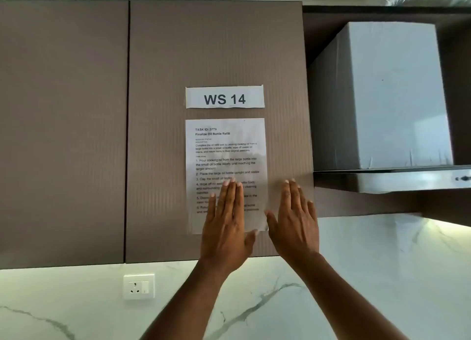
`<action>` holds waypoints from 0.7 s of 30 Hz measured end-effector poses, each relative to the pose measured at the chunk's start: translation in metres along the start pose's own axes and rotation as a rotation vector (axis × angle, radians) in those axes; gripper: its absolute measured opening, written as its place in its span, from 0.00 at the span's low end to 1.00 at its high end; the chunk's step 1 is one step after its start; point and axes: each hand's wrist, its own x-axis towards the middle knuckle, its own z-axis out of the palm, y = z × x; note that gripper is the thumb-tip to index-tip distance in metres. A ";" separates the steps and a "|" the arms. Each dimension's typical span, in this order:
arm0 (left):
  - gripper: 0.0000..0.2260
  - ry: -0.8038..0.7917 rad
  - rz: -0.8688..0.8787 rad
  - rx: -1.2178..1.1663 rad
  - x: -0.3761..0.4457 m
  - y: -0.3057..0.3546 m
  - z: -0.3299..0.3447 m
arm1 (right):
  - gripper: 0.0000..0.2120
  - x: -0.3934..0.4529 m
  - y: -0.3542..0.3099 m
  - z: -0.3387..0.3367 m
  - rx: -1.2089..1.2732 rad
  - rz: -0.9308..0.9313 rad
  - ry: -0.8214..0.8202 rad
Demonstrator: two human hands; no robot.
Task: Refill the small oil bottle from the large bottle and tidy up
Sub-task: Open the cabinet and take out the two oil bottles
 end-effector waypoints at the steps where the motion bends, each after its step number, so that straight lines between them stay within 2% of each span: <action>1: 0.46 -0.026 0.001 -0.007 0.001 0.009 0.003 | 0.44 -0.001 0.007 -0.002 0.002 0.035 0.017; 6: 0.51 -0.079 0.062 -0.008 0.004 0.050 0.026 | 0.43 -0.007 0.038 0.000 0.037 0.167 0.034; 10: 0.57 -0.103 0.106 0.036 0.005 0.069 0.038 | 0.41 -0.005 0.052 -0.001 0.203 0.281 0.015; 15: 0.59 -0.134 0.093 0.053 0.002 0.076 0.052 | 0.40 0.003 0.060 0.000 0.353 0.352 -0.028; 21: 0.49 -0.076 0.086 0.135 0.001 0.081 0.055 | 0.41 0.006 0.060 -0.002 0.436 0.418 -0.016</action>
